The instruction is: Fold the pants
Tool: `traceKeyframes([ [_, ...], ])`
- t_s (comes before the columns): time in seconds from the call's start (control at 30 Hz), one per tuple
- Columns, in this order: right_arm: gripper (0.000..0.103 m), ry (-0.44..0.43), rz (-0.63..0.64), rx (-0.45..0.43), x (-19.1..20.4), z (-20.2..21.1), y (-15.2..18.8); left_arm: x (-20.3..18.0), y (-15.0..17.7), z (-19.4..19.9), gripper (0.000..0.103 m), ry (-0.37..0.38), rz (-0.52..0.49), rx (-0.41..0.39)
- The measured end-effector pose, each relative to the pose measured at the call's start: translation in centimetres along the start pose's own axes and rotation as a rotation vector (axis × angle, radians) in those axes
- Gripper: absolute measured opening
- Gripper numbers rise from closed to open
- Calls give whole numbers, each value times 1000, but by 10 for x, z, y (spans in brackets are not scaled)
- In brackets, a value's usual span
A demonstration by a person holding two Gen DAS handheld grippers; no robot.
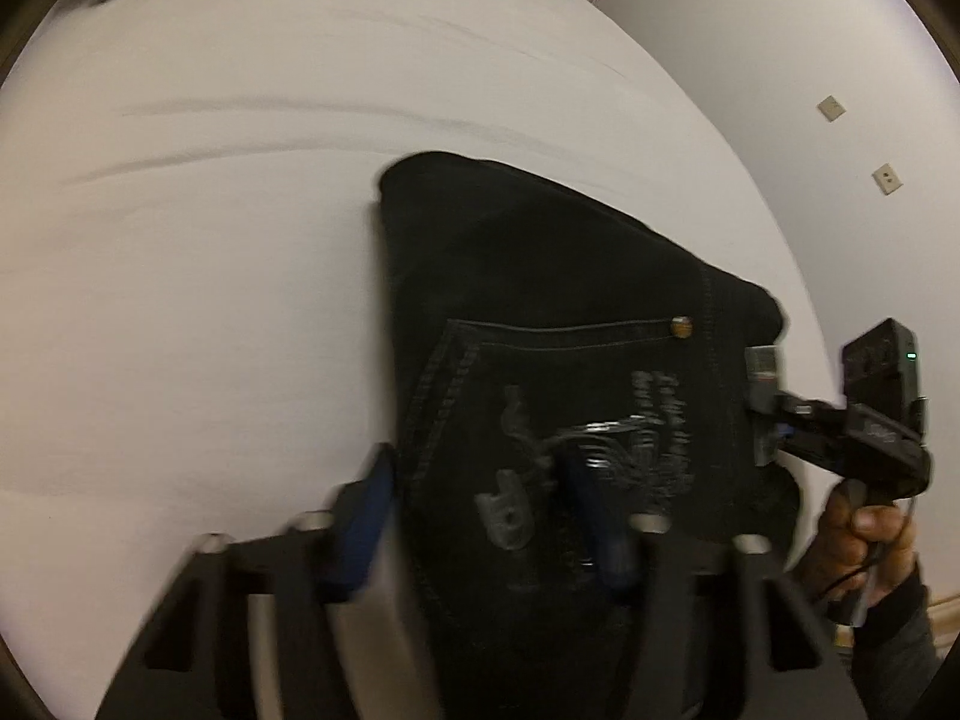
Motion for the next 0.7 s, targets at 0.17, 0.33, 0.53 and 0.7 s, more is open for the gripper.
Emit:
traceKeyframes([
  [0.17,21,54,63,-20,15,-6,3,-13,-1,2,30,-48,-76,-2],
  [0.33,15,101,175,-76,48,4,2,-24,-11,15,21,-52,-85,-36],
  [0.53,15,70,247,-130,89,23,-19,-38,-51,37,20,-48,-124,-126],
  [0.7,15,47,260,-157,107,20,-61,-42,-88,30,20,-63,-142,-166],
])
Point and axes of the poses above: each gripper's, at about its wrist camera, not at the fingertips, and z roughly against the way its jaws point, x to its left, y to its underside, the point moved 5 cm from there along -z, roughly the way its jaws point, and after that the axes turned 10 degrees about -x, right-handed, at the moved point
